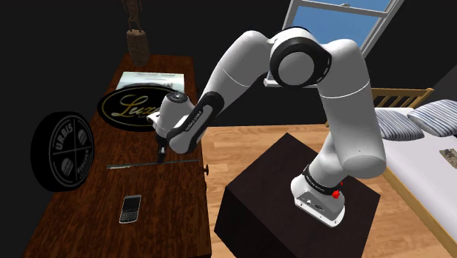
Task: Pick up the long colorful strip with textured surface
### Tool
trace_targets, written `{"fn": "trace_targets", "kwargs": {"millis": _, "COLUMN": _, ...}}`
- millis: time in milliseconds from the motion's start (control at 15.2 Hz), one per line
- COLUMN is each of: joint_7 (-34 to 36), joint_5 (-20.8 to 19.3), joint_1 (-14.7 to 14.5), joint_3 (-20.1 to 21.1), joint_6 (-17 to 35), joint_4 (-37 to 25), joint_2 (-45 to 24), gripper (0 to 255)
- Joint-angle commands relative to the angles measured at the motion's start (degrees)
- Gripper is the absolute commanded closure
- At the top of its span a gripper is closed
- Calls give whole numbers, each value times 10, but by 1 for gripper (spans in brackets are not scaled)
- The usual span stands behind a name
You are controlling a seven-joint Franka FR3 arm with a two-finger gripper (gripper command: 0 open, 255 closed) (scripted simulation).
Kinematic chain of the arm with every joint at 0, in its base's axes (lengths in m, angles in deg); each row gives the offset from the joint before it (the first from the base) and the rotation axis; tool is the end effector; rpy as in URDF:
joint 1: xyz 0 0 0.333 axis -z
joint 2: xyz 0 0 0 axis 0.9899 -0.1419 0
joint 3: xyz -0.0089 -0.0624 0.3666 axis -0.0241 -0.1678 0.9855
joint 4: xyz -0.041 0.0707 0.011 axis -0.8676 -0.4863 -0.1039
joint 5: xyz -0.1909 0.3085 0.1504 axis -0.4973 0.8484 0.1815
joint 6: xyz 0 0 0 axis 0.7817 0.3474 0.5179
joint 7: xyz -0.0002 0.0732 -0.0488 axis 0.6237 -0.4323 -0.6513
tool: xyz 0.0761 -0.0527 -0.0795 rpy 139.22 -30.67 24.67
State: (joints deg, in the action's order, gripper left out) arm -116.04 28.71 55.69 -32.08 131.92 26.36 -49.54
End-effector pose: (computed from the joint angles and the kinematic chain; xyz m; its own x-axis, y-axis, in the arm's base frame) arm 0.5694 0.3449 0.1683 0.5583 0.7803 0.2820 0.8048 -0.5919 0.0446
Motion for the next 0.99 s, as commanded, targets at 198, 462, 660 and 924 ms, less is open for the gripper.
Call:
{"fn": "trace_targets", "kwargs": {"millis": 198, "joint_7": -4, "joint_5": -5, "joint_1": -7, "joint_3": -2, "joint_6": 22, "joint_4": -28, "joint_2": -47, "gripper": 0}}
{"fn": "trace_targets", "kwargs": {"millis": 462, "joint_7": -5, "joint_5": -6, "joint_1": -8, "joint_3": -3, "joint_6": 36, "joint_4": -41, "joint_2": -74, "gripper": 0}}
{"fn": "trace_targets", "kwargs": {"millis": 660, "joint_7": -5, "joint_5": -6, "joint_1": -8, "joint_3": -3, "joint_6": 36, "joint_4": -40, "joint_2": -74, "gripper": 255}}
{"fn": "trace_targets", "kwargs": {"millis": 924, "joint_7": -5, "joint_5": -6, "joint_1": -7, "joint_3": -3, "joint_6": 37, "joint_4": -40, "joint_2": -74, "gripper": 255}}
